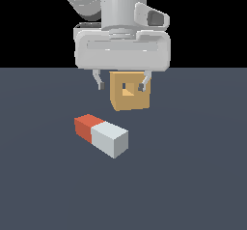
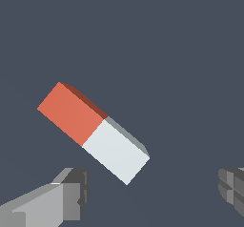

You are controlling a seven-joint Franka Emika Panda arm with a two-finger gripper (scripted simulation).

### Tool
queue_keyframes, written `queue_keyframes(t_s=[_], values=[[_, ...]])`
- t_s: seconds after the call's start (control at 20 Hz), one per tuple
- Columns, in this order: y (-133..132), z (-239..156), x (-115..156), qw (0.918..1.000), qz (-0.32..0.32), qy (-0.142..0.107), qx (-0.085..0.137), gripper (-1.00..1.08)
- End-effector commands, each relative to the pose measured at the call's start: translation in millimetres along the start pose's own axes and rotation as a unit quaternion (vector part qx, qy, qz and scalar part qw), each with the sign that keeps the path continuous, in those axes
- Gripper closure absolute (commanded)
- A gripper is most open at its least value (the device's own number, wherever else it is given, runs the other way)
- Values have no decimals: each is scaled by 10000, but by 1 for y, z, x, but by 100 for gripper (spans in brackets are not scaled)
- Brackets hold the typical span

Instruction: Insert the peg into the horizontal hole in a box.

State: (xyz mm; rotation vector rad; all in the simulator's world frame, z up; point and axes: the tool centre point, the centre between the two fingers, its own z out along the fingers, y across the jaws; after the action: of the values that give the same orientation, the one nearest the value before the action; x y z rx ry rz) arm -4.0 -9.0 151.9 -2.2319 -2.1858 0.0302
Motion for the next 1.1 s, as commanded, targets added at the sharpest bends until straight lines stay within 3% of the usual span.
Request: queue_keyframes(t_s=[0.0, 0.65, 1.05], values=[[0, 0, 0, 10000, 0, 0, 0, -92], [-5, 10, -2, 9983, -590, -6, -17, -92], [-11, 27, -5, 9883, -1522, -16, -44, -92]])
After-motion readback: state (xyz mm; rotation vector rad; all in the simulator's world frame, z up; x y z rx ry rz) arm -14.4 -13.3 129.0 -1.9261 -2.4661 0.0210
